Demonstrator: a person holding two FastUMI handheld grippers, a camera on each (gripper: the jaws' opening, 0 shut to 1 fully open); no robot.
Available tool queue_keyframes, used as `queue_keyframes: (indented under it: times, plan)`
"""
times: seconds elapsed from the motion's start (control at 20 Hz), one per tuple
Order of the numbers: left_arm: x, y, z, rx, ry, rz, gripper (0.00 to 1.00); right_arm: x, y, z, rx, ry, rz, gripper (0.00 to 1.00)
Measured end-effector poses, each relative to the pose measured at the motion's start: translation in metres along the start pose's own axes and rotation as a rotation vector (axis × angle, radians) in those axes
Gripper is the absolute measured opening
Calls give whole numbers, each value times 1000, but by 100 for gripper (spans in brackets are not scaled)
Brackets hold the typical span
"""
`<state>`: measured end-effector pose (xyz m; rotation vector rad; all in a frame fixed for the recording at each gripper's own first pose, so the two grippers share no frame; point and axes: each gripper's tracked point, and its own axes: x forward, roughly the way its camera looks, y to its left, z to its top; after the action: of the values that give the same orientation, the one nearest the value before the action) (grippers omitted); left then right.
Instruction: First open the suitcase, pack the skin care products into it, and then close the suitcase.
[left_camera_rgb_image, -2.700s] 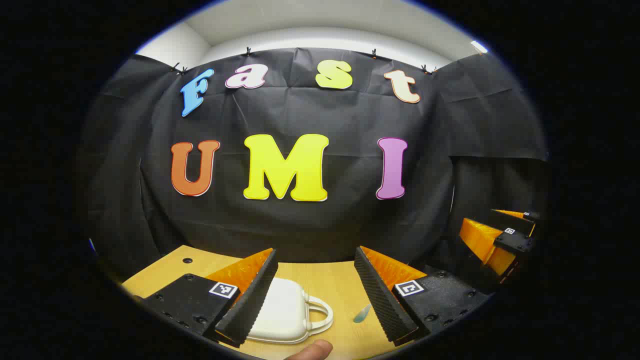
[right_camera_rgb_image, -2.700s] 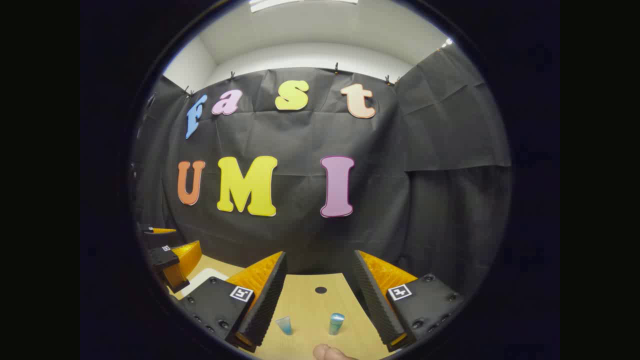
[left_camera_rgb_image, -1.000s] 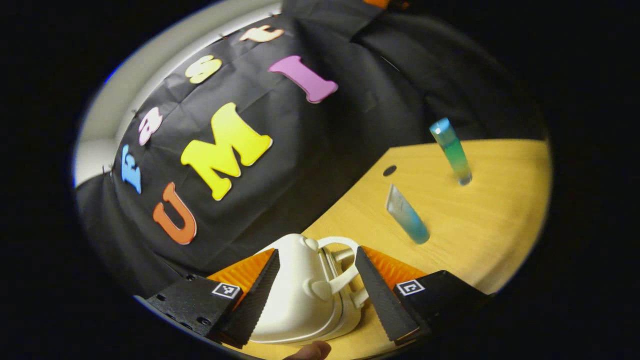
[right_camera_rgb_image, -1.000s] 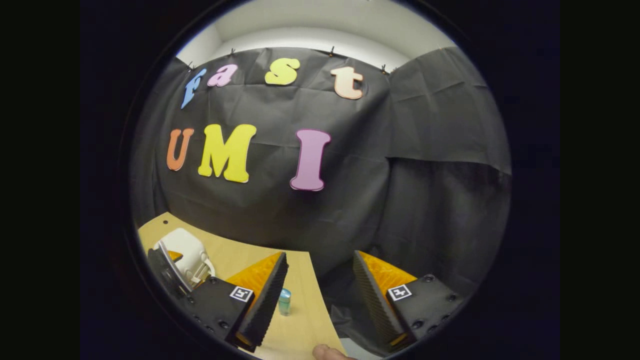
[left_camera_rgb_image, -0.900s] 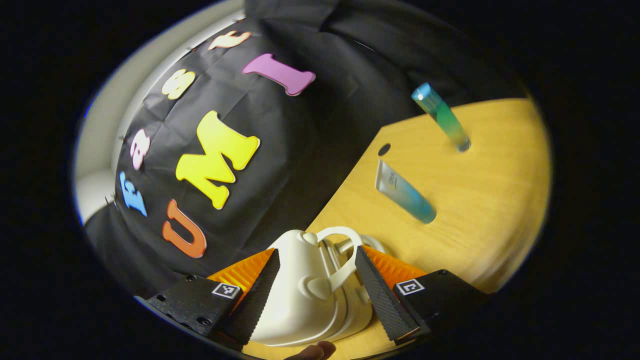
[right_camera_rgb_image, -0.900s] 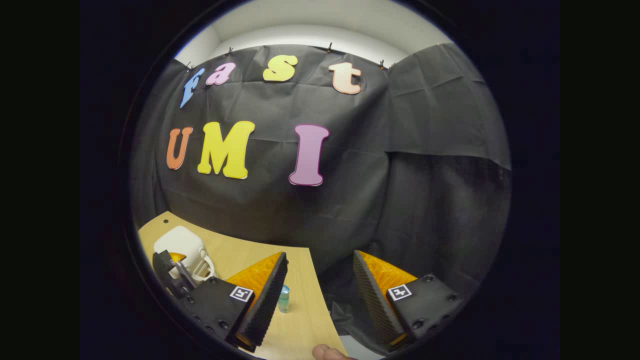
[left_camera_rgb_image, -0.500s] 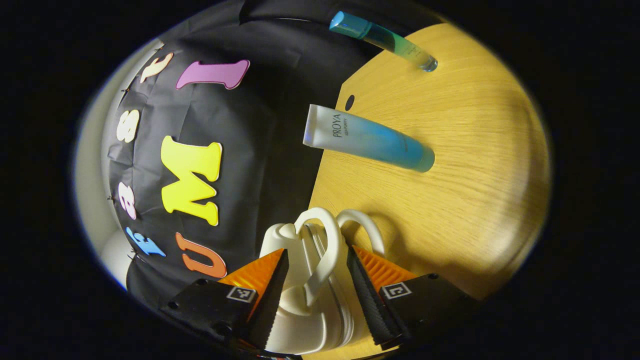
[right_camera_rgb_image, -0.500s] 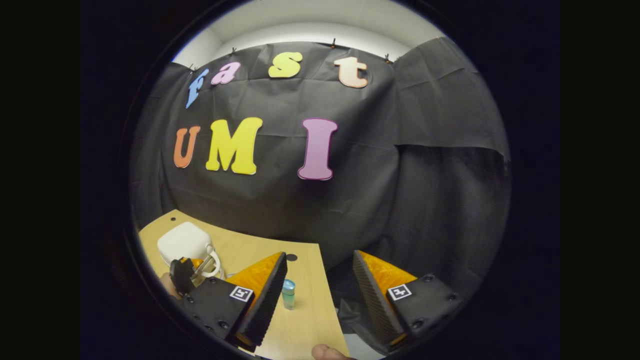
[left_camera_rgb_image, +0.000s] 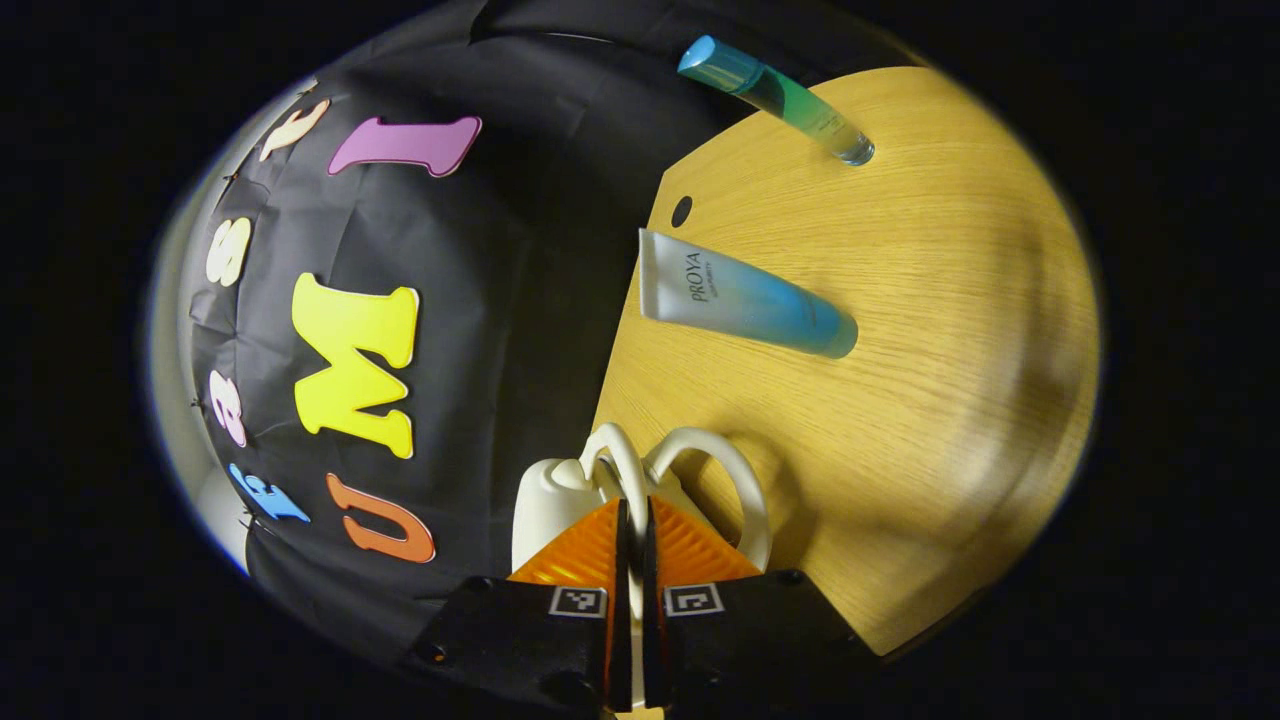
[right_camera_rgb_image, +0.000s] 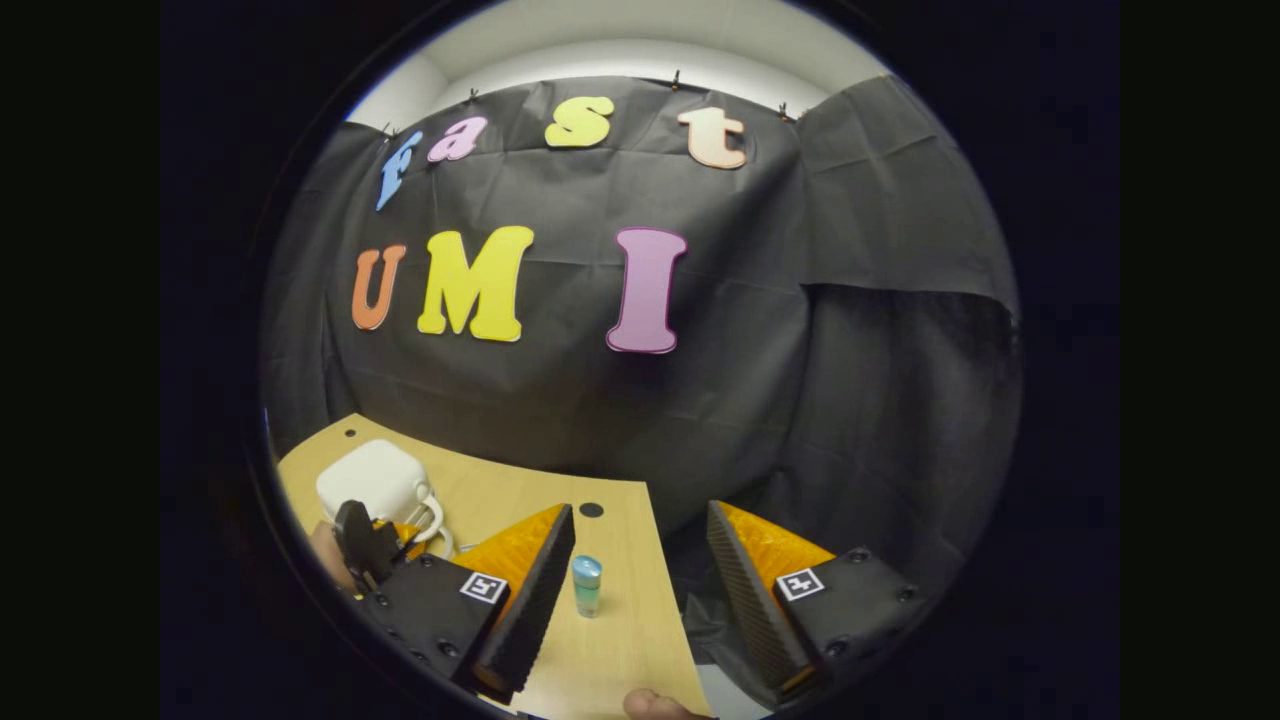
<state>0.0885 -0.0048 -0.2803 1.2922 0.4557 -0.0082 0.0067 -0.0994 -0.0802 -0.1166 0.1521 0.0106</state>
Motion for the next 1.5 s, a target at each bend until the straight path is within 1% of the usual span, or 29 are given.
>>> queue_keyframes:
  times: [0.1, 0.3, 0.5, 0.6, 0.7, 0.85, 0.95, 1.05, 1.25, 1.35, 1.5]
  plan:
    - [-8, 13, -1, -84, 0, -23, 4, 1, 5, 8, -12, -17, -9, 79]
    - [-26, 70, -5, -282, -14, -38, 3, 4, 18, 19, -25, -31, -30, 79]
    - [-39, 142, -34, -429, -18, -3, 3, 9, 44, 28, -32, -31, -32, 79]
    - [-41, 180, -60, -501, -26, 22, 2, 10, 63, 29, -41, -26, -21, 79]
    - [-40, 209, -91, -560, -15, 44, 2, 11, 83, 33, -48, -27, -6, 79]
    - [-35, 247, -152, -653, -1, 95, 3, 12, 112, 39, -69, -35, 9, 79]
    - [-28, 263, -200, -725, 23, 110, 3, 14, 127, 40, -79, -34, 11, 79]
    - [-18, 269, -246, -768, 58, 121, 3, 13, 141, 40, -87, -25, 10, 79]
    - [17, 244, -340, -781, 113, 103, 3, 12, 163, 35, -102, 9, -7, 79]
    - [31, 219, -380, -810, 163, 64, 3, 10, 171, 29, -99, 36, -15, 79]
    - [49, 174, -414, -942, 214, -20, 3, 6, 175, 23, -123, 63, -39, 79]
